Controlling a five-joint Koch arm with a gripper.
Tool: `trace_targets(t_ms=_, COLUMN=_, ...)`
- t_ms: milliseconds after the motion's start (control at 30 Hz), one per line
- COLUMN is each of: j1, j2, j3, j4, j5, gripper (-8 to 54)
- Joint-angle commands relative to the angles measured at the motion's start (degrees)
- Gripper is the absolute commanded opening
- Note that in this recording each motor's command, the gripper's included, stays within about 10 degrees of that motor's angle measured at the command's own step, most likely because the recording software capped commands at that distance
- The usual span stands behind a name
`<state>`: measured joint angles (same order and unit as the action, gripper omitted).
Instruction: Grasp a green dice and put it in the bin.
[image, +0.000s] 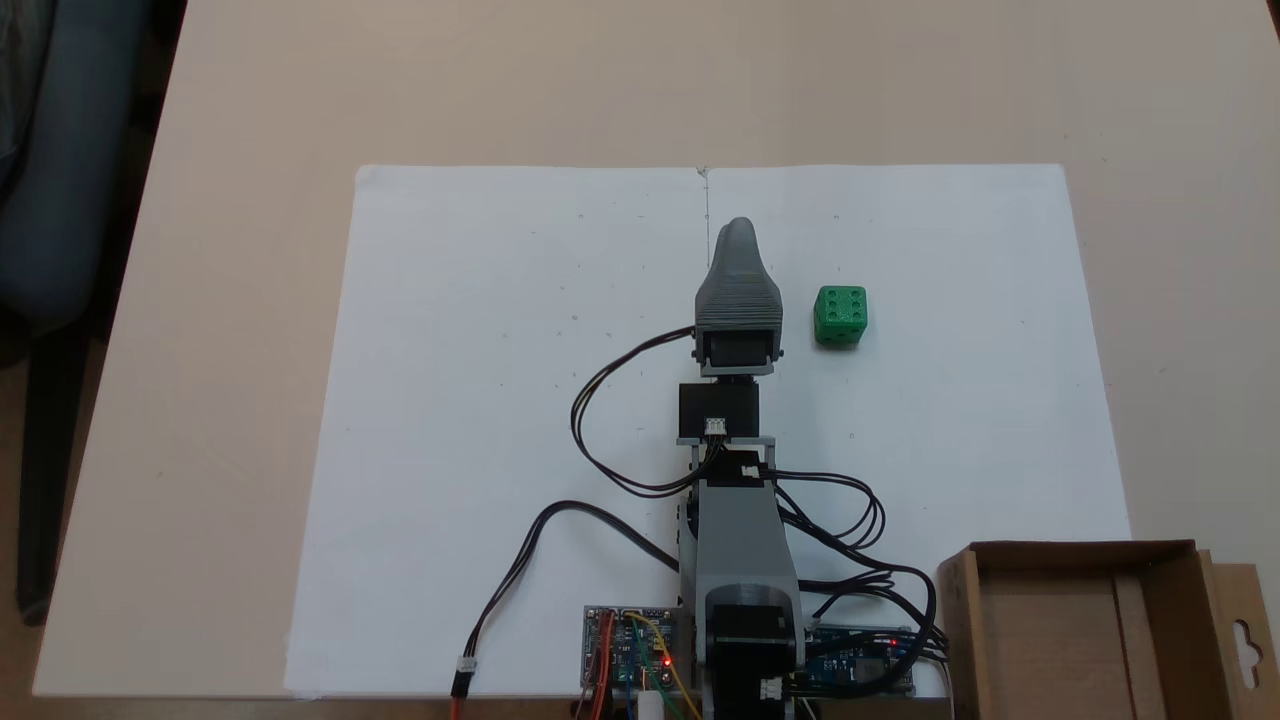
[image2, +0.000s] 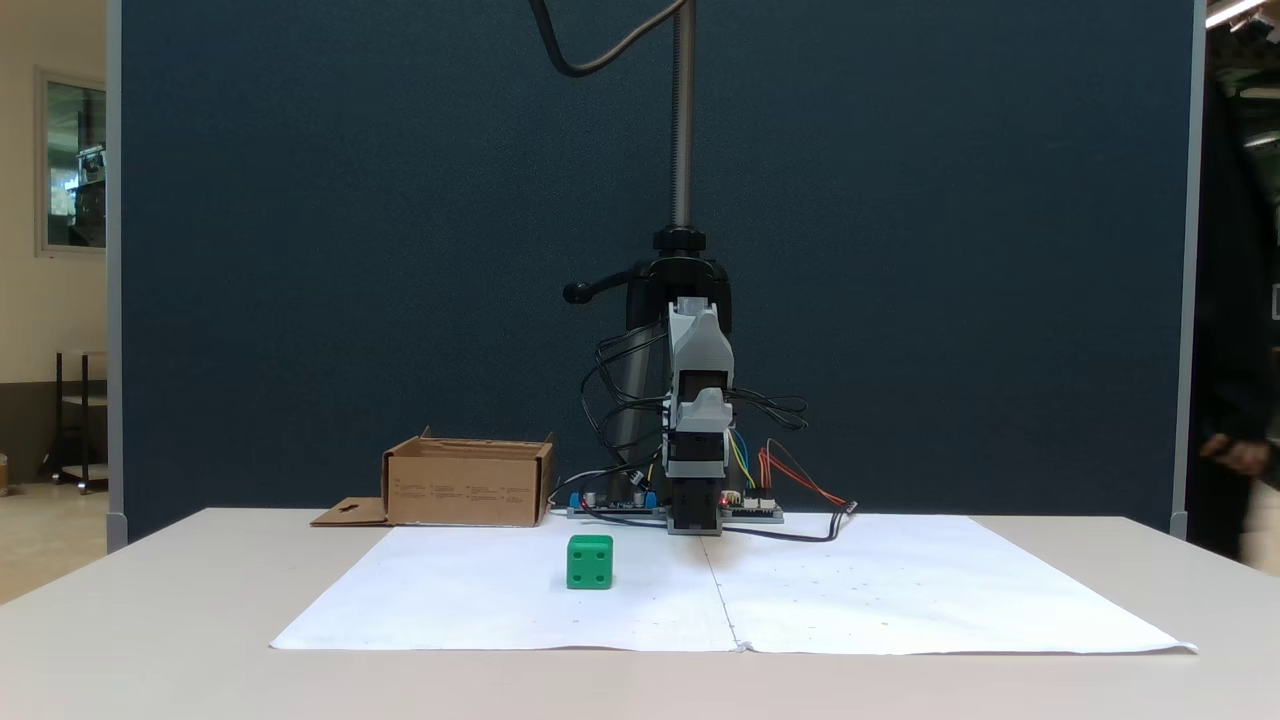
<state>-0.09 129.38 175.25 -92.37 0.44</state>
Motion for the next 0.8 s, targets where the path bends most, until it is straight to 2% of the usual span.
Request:
trace_targets(t_ms=0, j1=6.86, j2=6.24, j3=4.13, j4=-2.29, j5=-3.34, gripper=45.4)
trace_targets(t_ms=767, j1=7.47, j2=6.33, j3=4.13, j4=-2.9, j5=-3.52, gripper=45.4)
